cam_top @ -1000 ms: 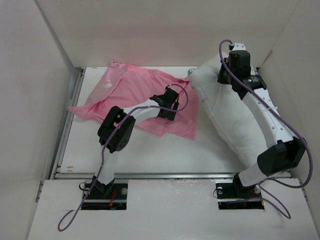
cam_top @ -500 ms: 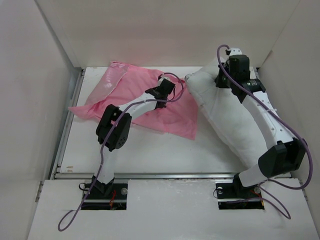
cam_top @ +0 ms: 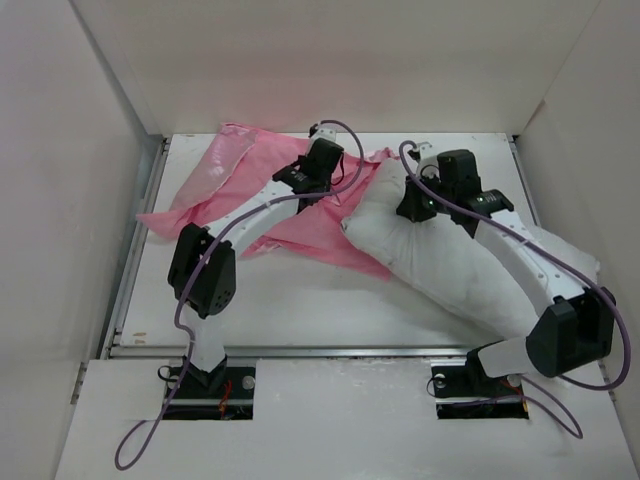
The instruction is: Put the pillow into the pillowcase
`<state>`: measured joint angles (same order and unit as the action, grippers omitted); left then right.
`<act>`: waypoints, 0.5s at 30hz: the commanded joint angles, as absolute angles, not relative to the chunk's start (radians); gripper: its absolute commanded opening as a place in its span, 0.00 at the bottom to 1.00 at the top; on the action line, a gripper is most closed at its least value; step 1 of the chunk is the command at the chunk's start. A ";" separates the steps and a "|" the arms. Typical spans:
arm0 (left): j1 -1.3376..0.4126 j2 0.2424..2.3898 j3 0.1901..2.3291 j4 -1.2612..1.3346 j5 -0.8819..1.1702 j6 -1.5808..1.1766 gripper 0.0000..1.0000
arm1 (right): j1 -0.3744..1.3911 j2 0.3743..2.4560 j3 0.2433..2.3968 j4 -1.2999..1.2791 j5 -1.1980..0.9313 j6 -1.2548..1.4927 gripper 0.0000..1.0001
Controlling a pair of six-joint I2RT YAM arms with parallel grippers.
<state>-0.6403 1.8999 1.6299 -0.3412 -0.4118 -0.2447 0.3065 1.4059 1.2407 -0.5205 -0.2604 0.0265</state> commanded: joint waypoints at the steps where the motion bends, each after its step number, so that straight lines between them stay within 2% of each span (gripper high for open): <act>1: -0.644 1.810 1.643 -0.341 -0.427 -0.253 0.00 | 0.302 1.287 1.168 -0.460 -0.429 -0.051 0.00; 7: -0.644 1.743 1.603 -0.310 -0.376 -0.241 0.00 | 0.353 1.342 1.192 -0.422 -0.558 -0.136 0.00; 12: -0.644 1.723 1.594 -0.301 -0.365 -0.232 0.00 | 0.448 1.540 1.325 -0.567 -0.615 -0.344 0.00; 15: -0.644 1.712 1.565 -0.290 -0.344 -0.232 0.00 | 0.469 1.629 1.416 -0.611 -0.637 -0.365 0.00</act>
